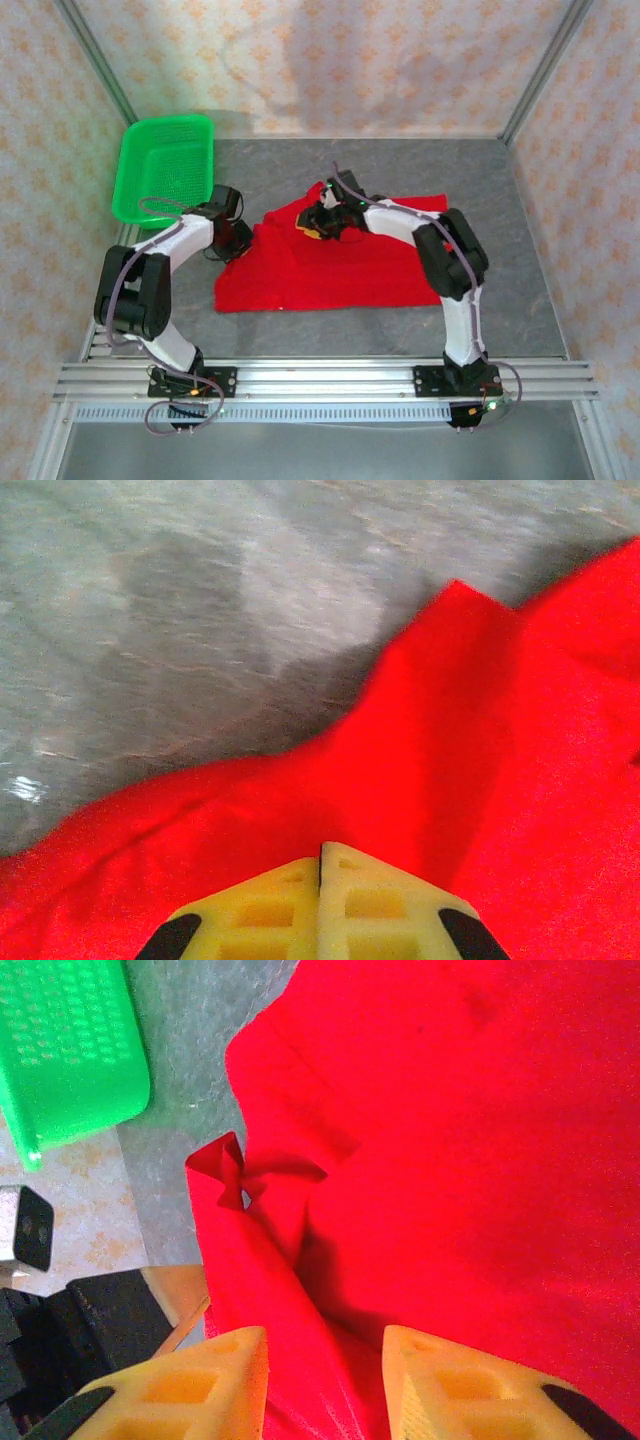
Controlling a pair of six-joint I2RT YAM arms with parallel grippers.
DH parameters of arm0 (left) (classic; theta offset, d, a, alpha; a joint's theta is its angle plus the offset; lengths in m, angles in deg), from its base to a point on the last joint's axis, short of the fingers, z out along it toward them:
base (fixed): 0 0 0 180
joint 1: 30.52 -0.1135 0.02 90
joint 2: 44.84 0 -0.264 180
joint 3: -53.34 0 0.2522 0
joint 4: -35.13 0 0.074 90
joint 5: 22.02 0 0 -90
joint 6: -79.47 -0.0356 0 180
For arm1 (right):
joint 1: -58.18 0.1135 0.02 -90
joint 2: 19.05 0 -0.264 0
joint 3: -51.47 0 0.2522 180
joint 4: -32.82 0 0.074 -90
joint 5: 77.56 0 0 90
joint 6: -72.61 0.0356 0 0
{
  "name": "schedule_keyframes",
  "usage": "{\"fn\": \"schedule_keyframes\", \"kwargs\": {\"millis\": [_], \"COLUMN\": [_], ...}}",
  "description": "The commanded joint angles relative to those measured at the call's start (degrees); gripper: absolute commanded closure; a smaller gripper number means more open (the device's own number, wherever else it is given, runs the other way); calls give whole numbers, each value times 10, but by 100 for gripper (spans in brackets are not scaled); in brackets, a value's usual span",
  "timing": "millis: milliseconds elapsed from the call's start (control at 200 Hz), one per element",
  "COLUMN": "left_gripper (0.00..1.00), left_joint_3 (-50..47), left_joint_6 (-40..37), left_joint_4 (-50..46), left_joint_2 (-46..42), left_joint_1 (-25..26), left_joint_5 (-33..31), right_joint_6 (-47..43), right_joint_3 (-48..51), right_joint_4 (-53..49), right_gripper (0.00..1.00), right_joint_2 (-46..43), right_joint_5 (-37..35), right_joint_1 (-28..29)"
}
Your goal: Fold and stack the t-shirts
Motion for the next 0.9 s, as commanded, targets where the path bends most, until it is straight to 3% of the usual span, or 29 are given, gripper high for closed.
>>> {"fn": "schedule_keyframes", "kwargs": {"millis": [0, 225, 465, 600, 751, 896], "left_gripper": [97, 98, 96, 93, 93, 92], "left_joint_3": [-11, -48, -42, -14, 9, 17], "left_joint_6": [10, 15, 21, 13, 4, 18], "left_joint_4": [38, 8, 21, -7, -54, -35], "left_joint_2": [31, 28, 3, -23, -72, -77], "left_joint_1": [-1, -33, -35, -33, -33, -22], "left_joint_5": [-33, -108, -74, -60, -84, -42], "right_joint_6": [26, 38, 54, 55, 57, 61], "right_joint_3": [-44, -102, -136, -102, -100, -103], "right_joint_4": [32, 47, 73, 79, 68, 67], "right_gripper": [66, 65, 65, 64, 64, 64], "right_joint_2": [41, 103, 130, 99, 85, 97], "right_joint_5": [2, -6, 41, 25, 22, 24], "right_joint_1": [15, 21, 44, 46, 46, 48]}}
